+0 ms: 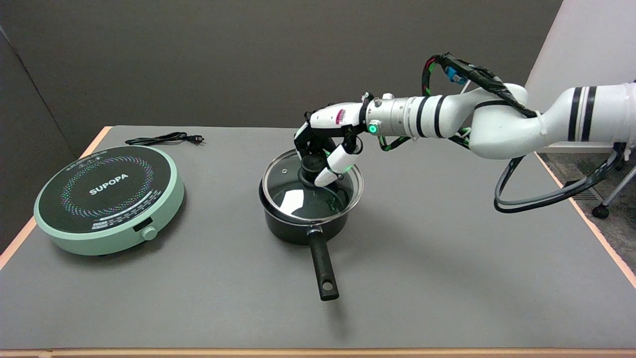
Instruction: Place the pot lid onto the pot.
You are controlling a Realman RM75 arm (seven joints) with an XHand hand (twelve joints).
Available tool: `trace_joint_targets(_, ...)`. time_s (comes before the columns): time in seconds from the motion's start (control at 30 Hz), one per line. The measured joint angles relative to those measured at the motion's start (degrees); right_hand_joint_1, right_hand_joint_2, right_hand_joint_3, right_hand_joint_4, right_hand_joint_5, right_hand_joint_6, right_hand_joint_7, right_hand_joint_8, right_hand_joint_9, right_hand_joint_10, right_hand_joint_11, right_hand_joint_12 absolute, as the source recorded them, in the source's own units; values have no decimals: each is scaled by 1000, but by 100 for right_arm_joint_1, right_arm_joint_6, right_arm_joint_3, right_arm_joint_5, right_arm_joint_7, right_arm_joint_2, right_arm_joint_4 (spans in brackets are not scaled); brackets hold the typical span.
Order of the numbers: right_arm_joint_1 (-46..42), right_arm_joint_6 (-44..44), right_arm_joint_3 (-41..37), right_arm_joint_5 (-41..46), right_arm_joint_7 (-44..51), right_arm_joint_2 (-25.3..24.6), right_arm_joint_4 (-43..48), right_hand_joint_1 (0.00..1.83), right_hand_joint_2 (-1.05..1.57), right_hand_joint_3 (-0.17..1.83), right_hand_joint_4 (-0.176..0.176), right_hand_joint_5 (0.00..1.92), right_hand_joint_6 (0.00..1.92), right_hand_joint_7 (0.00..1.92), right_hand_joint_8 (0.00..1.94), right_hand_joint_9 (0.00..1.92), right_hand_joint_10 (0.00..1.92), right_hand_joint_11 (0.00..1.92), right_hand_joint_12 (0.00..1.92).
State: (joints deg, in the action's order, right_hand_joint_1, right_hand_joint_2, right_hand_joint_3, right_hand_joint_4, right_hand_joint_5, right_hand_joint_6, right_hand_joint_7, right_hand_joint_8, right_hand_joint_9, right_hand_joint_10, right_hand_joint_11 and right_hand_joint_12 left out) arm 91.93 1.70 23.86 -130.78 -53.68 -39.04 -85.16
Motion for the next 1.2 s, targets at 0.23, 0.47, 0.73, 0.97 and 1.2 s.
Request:
trace_joint_targets(0.23,8,0,60,2,-3,-149,116,1208,1021,294,-38,774,1297,1012,1073,903,1713,658,1458)
trace_joint_targets(0.47,-20,0,75,5,-6,-272,222,1208,1020,295,-37,774,1296,1011,1074,903,1714,657,1460)
trace_joint_targets(0.73,-61,0,86,10,-7,-375,320,1208,1020,295,-37,774,1297,1011,1074,903,1718,658,1459)
trace_joint_targets(0.97,-94,0,93,15,-7,-467,406,1208,1021,295,-36,774,1297,1010,1076,902,1719,657,1461)
trace_joint_targets(1.2,-115,2,101,18,-7,-558,507,1208,1021,295,-36,774,1298,1011,1074,903,1715,656,1462)
